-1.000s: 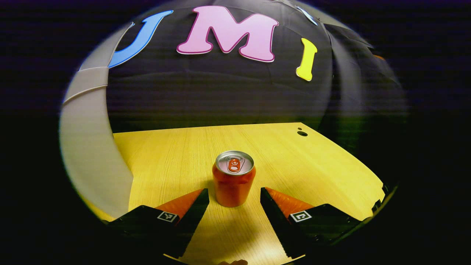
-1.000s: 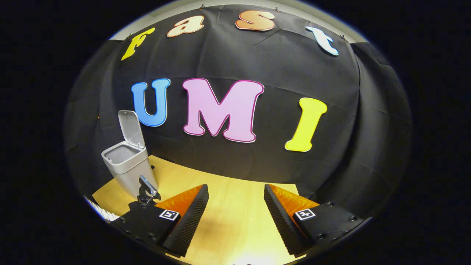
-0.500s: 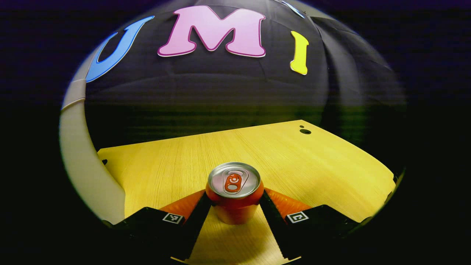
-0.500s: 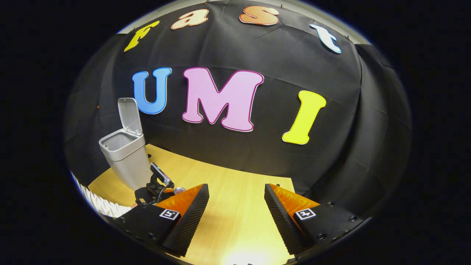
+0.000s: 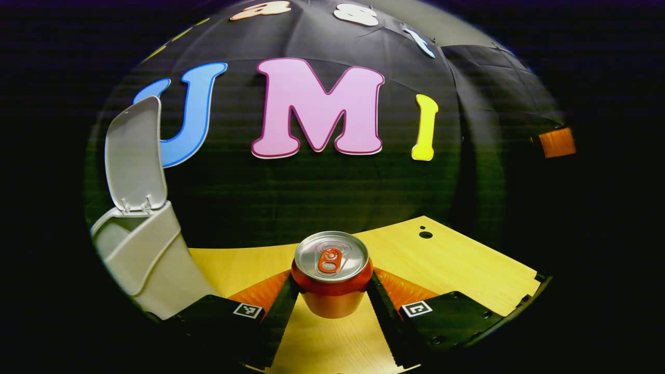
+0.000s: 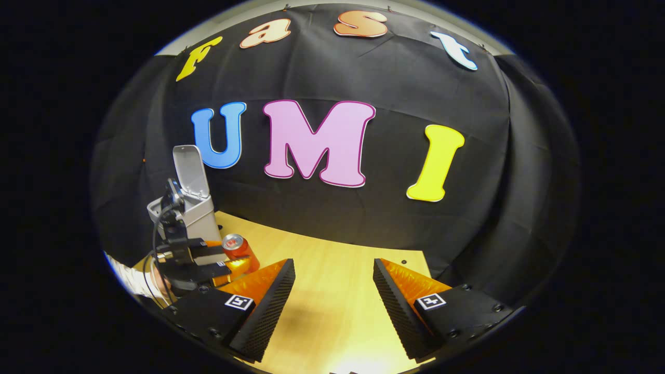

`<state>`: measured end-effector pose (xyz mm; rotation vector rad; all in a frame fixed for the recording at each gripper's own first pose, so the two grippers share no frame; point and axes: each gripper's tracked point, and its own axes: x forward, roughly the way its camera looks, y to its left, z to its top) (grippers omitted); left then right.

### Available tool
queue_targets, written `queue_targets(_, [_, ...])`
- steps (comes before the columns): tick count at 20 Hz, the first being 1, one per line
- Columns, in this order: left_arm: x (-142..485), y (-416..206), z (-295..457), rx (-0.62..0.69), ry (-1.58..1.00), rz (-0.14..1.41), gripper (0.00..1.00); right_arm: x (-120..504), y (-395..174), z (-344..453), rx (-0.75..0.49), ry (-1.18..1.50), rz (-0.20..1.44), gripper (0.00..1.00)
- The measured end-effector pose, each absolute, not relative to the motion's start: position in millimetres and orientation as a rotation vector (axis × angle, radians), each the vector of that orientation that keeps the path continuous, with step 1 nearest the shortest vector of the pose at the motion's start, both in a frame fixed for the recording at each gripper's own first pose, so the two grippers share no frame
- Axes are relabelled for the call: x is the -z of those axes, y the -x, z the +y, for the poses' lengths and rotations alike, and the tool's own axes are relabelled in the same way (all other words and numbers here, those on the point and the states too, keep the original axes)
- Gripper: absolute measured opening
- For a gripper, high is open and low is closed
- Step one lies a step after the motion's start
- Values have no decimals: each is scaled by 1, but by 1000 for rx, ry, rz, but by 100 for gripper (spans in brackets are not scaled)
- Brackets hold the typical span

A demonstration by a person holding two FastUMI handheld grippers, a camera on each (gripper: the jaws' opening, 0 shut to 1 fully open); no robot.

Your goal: Press the lid of the desktop garbage bin to open it, pick up the crumpled paper on the desktop and throw it into the bin, then pick up the pop can on the desktop and drop it into the bin, and finally close the garbage bin lid.

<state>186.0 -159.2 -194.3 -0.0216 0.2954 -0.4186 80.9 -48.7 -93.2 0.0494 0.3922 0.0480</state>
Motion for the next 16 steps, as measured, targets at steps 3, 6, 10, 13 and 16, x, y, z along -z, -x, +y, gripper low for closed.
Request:
queue_targets(3, [151, -190, -105, 347, 35, 285, 82, 94, -83, -39, -63, -66, 366, 98])
queue_targets(6, [108, -200, -45, 263, 12, 252, 82, 92, -88, -30, -84, -109, 333, 98])
queue_targets(10, [66, -210, 12, 166, -24, 182, 82, 95, -98, -12, -109, -136, 316, 98])
queue_targets(13, [73, -212, 53, 99, -2, 207, 82, 94, -101, -3, -124, -147, 308, 97])
queue_targets(16, [105, -218, 99, 16, 7, 275, 82, 97, -98, 1, -125, -147, 314, 98])
